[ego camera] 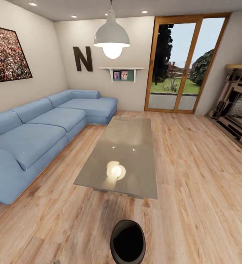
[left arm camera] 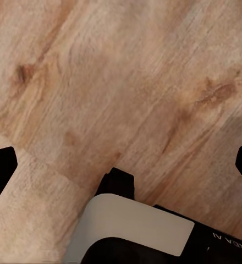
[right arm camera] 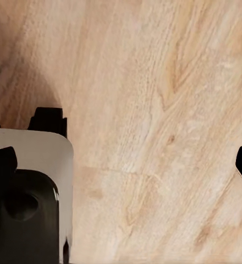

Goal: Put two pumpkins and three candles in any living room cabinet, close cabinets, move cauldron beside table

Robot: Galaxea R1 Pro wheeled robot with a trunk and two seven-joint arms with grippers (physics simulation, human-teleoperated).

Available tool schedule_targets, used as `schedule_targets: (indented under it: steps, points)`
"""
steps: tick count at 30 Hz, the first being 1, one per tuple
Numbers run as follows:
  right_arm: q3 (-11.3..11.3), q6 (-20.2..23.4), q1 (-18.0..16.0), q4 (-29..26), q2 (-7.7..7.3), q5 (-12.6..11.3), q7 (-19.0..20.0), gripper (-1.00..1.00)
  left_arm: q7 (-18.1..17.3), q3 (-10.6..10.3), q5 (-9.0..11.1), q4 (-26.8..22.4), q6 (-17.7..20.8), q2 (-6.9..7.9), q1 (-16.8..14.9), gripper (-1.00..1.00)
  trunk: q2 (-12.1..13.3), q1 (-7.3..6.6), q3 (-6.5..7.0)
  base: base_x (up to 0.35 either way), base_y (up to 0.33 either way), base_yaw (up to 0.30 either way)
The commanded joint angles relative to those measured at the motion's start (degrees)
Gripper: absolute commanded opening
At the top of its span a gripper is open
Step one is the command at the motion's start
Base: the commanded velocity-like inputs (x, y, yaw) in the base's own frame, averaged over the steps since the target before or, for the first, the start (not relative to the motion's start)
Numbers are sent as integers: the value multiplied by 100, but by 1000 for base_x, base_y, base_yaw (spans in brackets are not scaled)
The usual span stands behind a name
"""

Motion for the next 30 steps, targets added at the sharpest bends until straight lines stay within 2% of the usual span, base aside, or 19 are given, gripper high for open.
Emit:
schedule_targets:
  steps: [1,6,7,10,30]
  points:
    - [49,-70,37,-1,-33,-52,-12,100,-12,-48,75,12,-28,-6,32,100,-3,0,5,0,0,0]
    - [51,-260,118,-1,-124,-52,15,100,-12,-48,133,10,-174,-11,95,100,-3,0,50,-21,0,0]
    - [48,-298,134,-1,-193,-52,135,100,-12,-48,159,9,-204,-10,108,100,-3,0,60,-224,0,0]
    - [50,-312,139,-1,-229,-52,241,100,-12,-48,169,15,-215,-12,115,100,-3,0,87,-273,0,0]
    - [52,-326,262,-10,-225,-52,279,100,-12,-48,172,9,-228,-14,140,100,-3,0,231,-241,0,-8]
